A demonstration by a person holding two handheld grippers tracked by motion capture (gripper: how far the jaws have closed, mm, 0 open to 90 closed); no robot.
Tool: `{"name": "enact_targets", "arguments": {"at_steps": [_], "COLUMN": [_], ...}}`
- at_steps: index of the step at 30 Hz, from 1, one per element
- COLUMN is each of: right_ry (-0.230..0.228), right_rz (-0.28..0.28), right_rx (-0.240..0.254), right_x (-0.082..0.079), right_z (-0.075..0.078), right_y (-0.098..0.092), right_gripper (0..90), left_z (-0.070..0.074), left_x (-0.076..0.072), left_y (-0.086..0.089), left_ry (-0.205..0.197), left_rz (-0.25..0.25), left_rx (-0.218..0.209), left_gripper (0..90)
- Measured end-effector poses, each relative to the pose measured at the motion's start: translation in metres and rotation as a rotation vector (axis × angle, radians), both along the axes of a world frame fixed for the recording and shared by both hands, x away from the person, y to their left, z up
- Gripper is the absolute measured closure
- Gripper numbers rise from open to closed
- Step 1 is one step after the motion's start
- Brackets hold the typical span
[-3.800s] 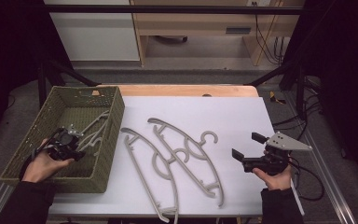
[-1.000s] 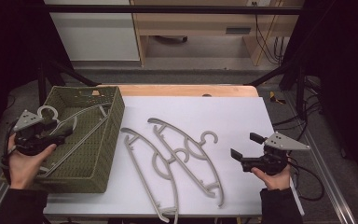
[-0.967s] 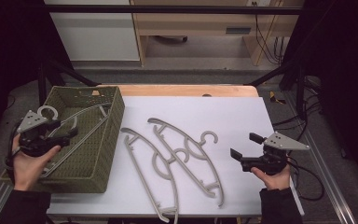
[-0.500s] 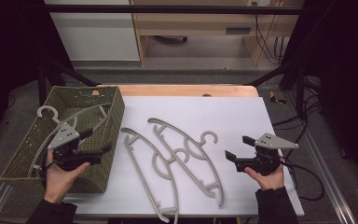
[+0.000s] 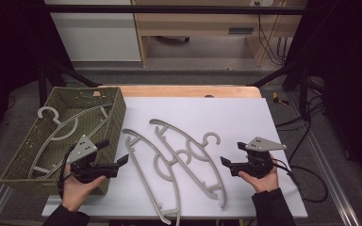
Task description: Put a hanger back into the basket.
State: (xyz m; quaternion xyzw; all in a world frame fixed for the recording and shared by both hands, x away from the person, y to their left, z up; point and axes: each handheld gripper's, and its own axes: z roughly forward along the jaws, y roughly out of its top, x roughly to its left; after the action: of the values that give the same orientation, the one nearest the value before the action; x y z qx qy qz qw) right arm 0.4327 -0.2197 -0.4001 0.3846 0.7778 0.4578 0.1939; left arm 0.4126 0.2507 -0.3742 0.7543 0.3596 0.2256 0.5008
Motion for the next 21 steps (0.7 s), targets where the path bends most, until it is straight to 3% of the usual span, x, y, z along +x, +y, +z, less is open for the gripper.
{"name": "enact_targets", "arguments": {"at_steps": [12, 16, 18, 20, 21], "right_ry": [0.088, 0.144, 0.142, 0.167, 0.176], "right_rz": [0.028, 0.025, 0.020, 0.011, 0.021], "right_rx": [-0.081, -0.097, -0.106, -0.124, -0.124], "right_x": [0.007, 0.010, 0.011, 0.011, 0.012], "right_z": [-0.021, -0.032, -0.033, -0.036, -0.040], "right_y": [0.019, 0.021, 0.021, 0.022, 0.023], "right_gripper": [20.8, 26.0, 27.2, 29.3, 33.9], "left_z": [-0.006, -0.007, -0.008, -0.009, -0.009], "left_x": [-0.005, -0.005, -0.005, -0.005, -0.005], "left_y": [-0.013, -0.014, -0.015, -0.016, -0.016], "left_ry": [-0.001, 0.002, 0.004, 0.007, 0.006], "left_rz": [-0.028, -0.031, -0.030, -0.032, -0.032], "left_rx": [0.019, 0.016, 0.015, 0.020, 0.021], "left_gripper": [11.5, 11.6, 11.6, 11.6, 11.6]}}
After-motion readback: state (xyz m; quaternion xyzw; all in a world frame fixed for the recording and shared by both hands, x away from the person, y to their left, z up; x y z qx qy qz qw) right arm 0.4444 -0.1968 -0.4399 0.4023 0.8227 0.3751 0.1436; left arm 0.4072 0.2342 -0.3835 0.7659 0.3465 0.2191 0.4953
